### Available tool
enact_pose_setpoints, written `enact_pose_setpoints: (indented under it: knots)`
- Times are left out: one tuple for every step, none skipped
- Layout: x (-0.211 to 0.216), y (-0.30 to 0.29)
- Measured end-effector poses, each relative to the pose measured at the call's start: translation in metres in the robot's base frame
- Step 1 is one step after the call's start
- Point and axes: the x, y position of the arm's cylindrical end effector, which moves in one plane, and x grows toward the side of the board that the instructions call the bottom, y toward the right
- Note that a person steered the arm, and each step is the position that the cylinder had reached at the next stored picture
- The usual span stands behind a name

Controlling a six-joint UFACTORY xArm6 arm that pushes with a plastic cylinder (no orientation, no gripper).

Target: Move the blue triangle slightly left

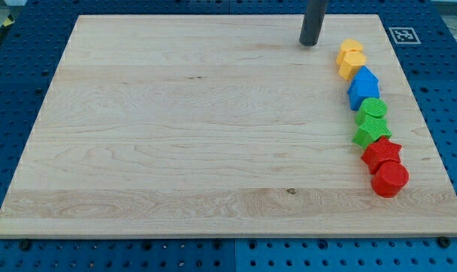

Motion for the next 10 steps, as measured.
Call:
enact_pose_setpoints:
  knots:
    - [-0.01,0.063]
    - [0.014,0.088]
    - [0.048,0.106]
    - [0.073,0.121]
    - [0.106,0.119]
    - [0.123,0.105]
    - [0.123,0.088]
    - [0.123,0.074]
    - [0.124,0.039]
    - [0.124,0.004]
